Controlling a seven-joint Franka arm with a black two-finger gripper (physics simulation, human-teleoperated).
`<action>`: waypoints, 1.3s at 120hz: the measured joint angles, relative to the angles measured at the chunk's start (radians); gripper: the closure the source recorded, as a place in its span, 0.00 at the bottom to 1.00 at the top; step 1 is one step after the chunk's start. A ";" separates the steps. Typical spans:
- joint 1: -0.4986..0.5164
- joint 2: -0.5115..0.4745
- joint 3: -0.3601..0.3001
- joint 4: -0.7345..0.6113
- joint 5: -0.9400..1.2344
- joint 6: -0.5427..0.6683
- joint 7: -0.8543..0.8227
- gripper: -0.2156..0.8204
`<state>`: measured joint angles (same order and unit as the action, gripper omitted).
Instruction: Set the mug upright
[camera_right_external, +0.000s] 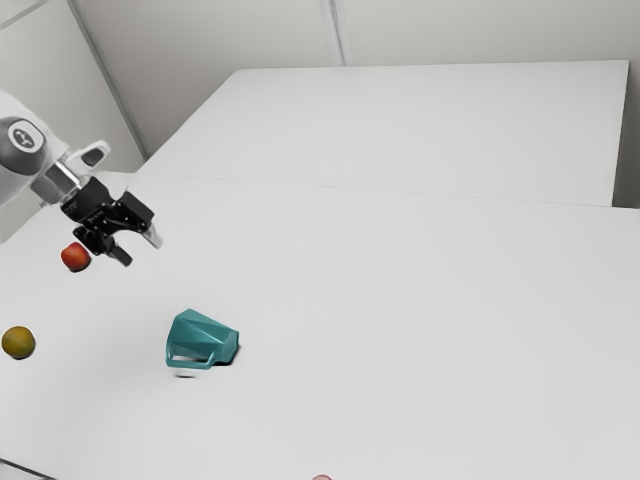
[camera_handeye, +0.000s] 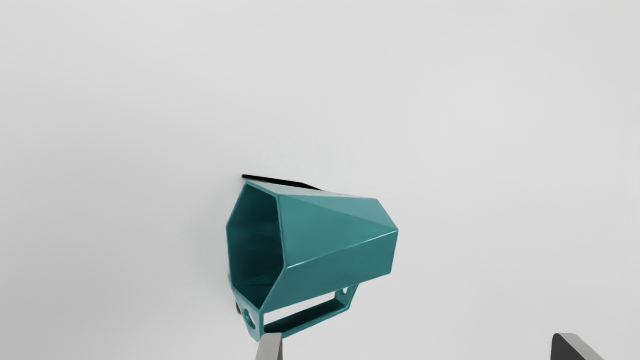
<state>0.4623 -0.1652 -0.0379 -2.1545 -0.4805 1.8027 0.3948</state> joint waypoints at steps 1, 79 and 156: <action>0.002 0.000 0.000 -0.004 -0.005 0.002 0.005 0.23; 0.081 0.066 0.015 -0.234 -0.276 0.112 0.360 0.23; 0.082 0.202 0.015 -0.240 -0.456 0.110 0.613 0.23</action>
<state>0.5445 0.0365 -0.0230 -2.3949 -0.9368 1.9125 1.0081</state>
